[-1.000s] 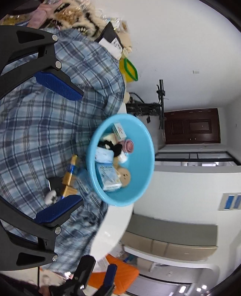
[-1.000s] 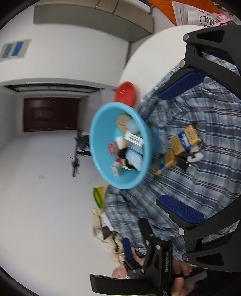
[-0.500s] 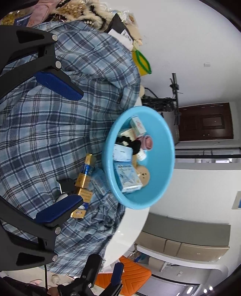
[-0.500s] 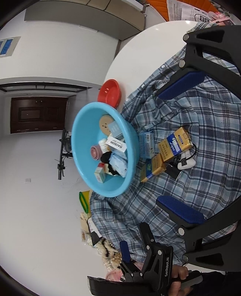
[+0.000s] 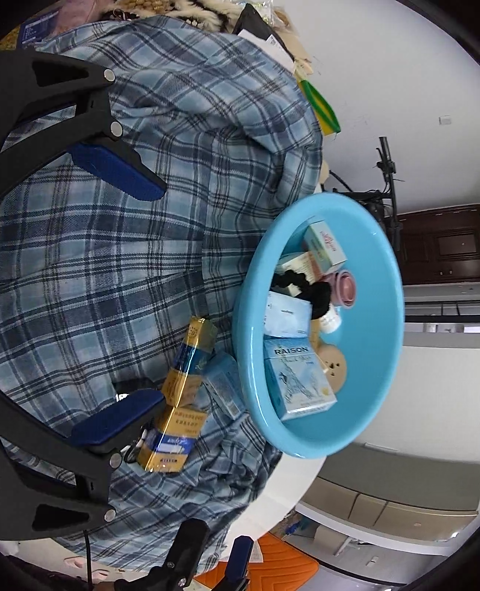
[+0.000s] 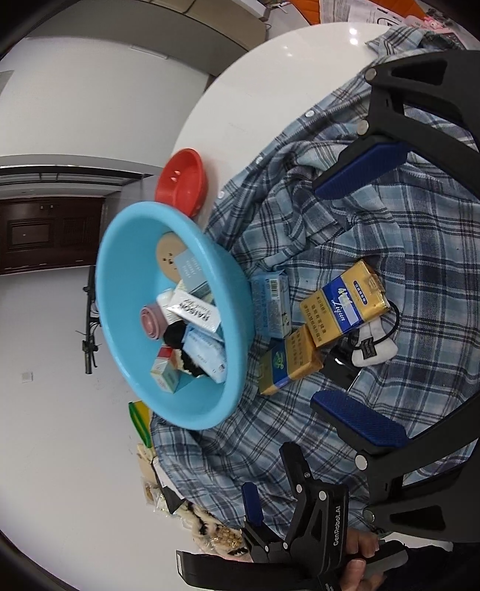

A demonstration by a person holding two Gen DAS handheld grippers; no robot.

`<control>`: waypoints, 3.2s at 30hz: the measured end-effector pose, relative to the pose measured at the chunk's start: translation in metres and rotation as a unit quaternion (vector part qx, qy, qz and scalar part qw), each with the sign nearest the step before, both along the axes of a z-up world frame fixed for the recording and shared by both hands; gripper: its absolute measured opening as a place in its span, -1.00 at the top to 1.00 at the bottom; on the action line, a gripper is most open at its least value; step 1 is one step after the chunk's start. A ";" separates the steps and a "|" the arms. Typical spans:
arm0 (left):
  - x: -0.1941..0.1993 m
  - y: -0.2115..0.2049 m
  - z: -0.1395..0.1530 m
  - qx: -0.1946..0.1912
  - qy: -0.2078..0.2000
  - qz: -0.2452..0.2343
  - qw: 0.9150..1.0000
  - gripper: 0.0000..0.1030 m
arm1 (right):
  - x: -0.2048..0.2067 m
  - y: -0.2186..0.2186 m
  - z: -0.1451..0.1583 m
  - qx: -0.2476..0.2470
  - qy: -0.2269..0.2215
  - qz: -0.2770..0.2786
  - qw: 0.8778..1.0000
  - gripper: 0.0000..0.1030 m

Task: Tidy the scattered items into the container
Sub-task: 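Move both tools toward the gold cigarette packs lying beside the blue basin, then grasp the tall gold-and-blue pack upright with the left gripper, then grasp the gold-and-blue pack with the right gripper while the left gripper holds its pack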

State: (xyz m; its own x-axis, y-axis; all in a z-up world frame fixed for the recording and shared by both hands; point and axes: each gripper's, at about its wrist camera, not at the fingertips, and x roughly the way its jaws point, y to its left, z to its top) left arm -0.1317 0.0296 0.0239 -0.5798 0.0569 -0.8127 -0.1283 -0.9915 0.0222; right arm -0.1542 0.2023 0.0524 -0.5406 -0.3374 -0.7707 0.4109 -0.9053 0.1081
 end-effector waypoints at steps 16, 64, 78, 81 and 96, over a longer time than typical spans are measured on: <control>-0.039 0.027 -0.045 -0.008 -0.053 -0.023 0.998 -1.00 | -0.014 0.006 -0.041 0.008 -0.038 0.002 0.999 -0.99; -0.042 0.032 -0.035 0.058 -0.058 -0.049 0.995 0.65 | 0.008 0.015 -0.056 0.000 -0.047 0.010 0.999 -0.78; 0.018 -0.014 -0.021 0.054 -0.014 -0.022 0.998 0.65 | 0.025 0.012 -0.063 0.001 -0.053 0.015 0.998 -0.78; 0.022 -0.020 -0.024 0.058 -0.017 -0.014 0.998 0.65 | 0.027 0.009 -0.063 0.004 -0.052 0.019 0.998 -0.78; 0.028 -0.019 -0.016 0.055 0.001 -0.006 0.998 0.65 | 0.028 -0.002 -0.050 0.017 -0.022 0.041 0.999 -0.78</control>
